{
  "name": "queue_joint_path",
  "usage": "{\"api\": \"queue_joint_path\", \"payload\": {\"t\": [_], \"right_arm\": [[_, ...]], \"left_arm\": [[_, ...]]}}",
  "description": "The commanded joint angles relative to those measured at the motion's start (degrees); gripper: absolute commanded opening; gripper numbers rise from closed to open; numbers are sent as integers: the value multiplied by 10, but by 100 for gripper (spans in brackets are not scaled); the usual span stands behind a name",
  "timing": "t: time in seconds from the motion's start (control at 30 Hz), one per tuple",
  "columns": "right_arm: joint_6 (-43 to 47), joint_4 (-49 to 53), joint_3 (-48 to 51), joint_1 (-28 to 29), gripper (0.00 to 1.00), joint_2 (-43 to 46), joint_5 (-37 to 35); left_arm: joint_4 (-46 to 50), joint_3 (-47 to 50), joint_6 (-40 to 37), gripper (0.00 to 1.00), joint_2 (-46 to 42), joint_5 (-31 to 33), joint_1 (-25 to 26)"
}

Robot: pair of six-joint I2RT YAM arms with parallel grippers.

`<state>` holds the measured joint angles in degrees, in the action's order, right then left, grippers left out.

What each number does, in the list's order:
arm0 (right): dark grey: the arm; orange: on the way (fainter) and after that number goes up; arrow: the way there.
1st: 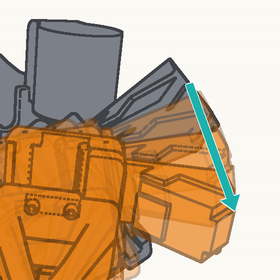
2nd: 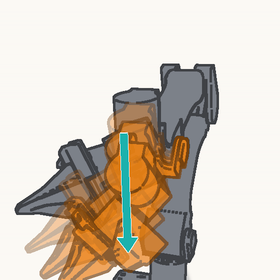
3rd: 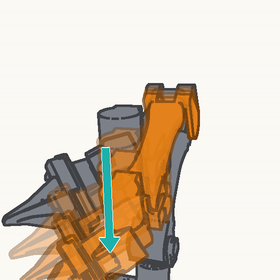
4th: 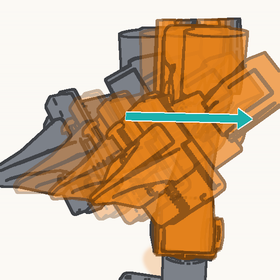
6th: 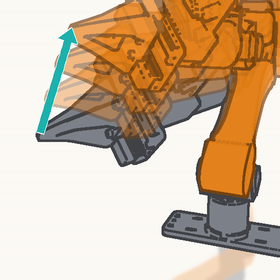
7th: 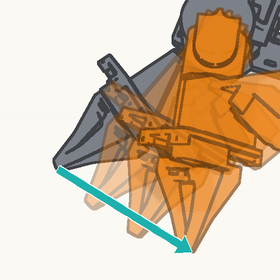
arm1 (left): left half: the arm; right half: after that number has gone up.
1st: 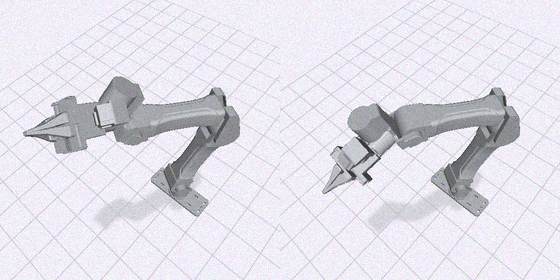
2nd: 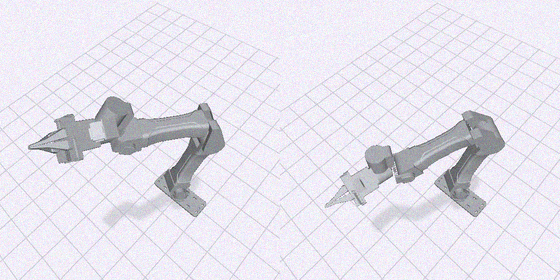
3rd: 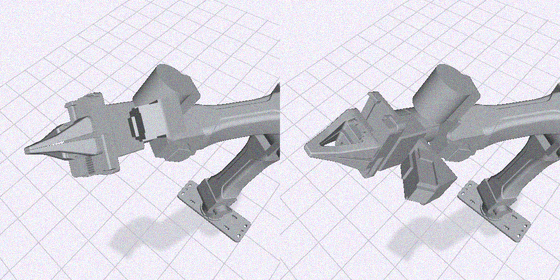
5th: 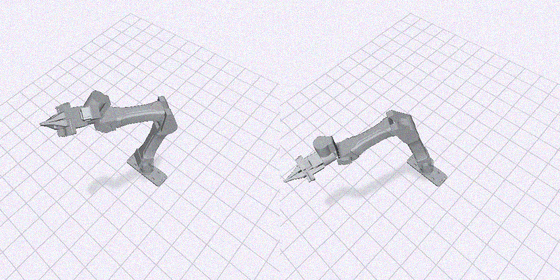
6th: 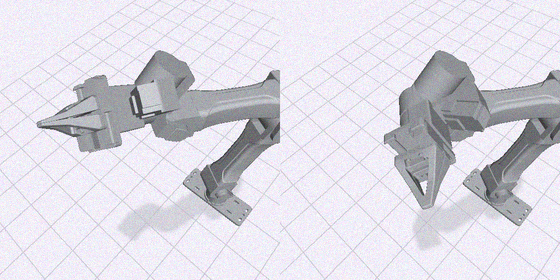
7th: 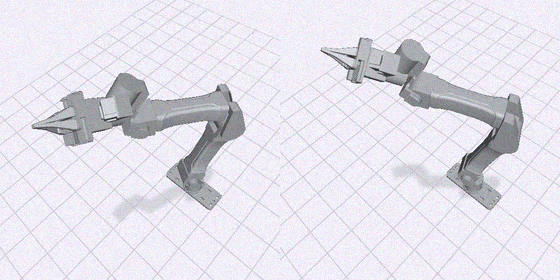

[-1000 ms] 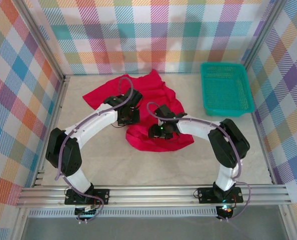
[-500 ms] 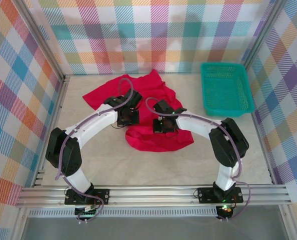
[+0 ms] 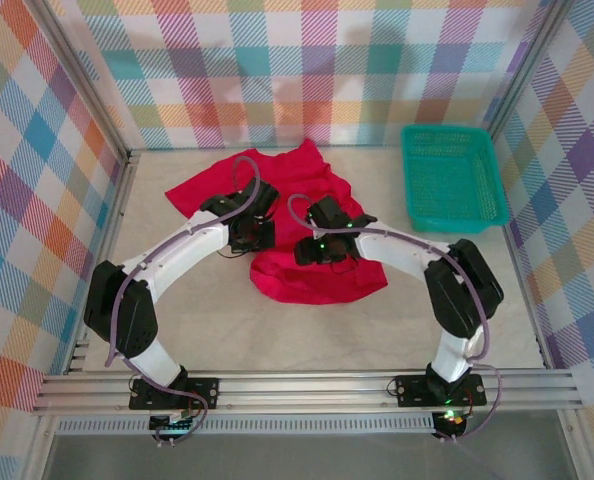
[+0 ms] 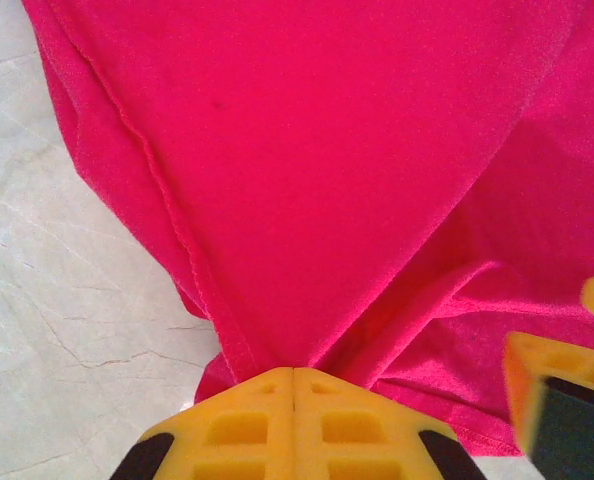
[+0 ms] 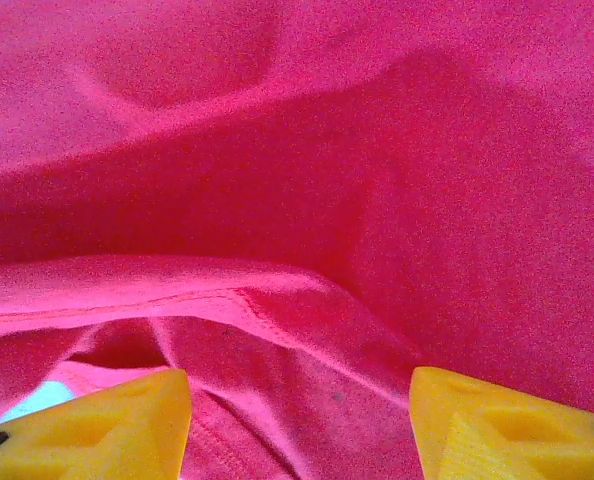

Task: Fold the inside-out t-shirt

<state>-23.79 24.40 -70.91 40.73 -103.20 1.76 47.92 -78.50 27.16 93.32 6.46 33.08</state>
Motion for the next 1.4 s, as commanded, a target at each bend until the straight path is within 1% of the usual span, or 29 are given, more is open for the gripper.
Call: {"api": "queue_joint_path", "payload": {"t": [0.0,0.17,0.23,0.3,0.37,0.43,0.47,0.6,0.7,0.77,0.8,0.87,0.93,0.97,1.0,1.07,1.1,1.17,1.23,1.37], "right_arm": [[41,-22,3,1,61,-28,15],[68,-18,-13,1,59,-57,-10],[72,-13,-21,1,52,-64,-14],[73,-8,-28,1,36,-68,-16],[69,-4,-29,1,15,-63,-17],[66,2,-28,1,2,-51,-18],[65,5,-28,1,0,-43,-18],[71,23,-25,1,0,-1,-10],[82,27,-18,1,0,34,16],[87,23,-12,1,0,55,42],[88,17,-8,0,0,63,55],[87,9,-6,0,0,74,74],[82,0,-7,-3,0,79,94],[79,-5,-7,-6,0,79,104],[76,-9,-7,-9,0,79,113],[70,-17,-8,-16,0,76,129],[66,-20,-9,-20,0,74,137],[59,-27,-9,-26,0,72,149],[54,-33,-9,-29,0,71,159],[48,-34,-15,-36,0,68,165]], "left_arm": [[8,0,-9,2,-17,-3,-6],[9,0,-10,2,-16,-7,-8],[9,-1,-11,2,-14,-8,-8],[9,0,-11,2,-13,-10,-8],[9,1,-11,1,-12,-8,-8],[10,1,-11,1,-12,-7,-9],[10,2,-11,1,-13,-7,-9],[9,4,-14,2,-10,-5,-12],[9,4,-19,3,-9,-6,-16],[4,6,-26,8,-12,-8,-18],[-2,9,-31,17,-15,-11,-18],[-24,22,-43,48,-29,-28,-18],[-56,43,-63,67,-50,-66,-18],[-79,58,-74,74,-64,-92,-18],[-101,76,-81,77,-80,-115,-18],[-141,109,-94,81,-105,-155,-18],[-164,127,-103,82,-117,-182,-17],[-208,162,-111,83,-134,-212,-17],[-250,195,-116,83,-146,-226,-15],[-304,249,-130,84,-152,-227,-14]]}}
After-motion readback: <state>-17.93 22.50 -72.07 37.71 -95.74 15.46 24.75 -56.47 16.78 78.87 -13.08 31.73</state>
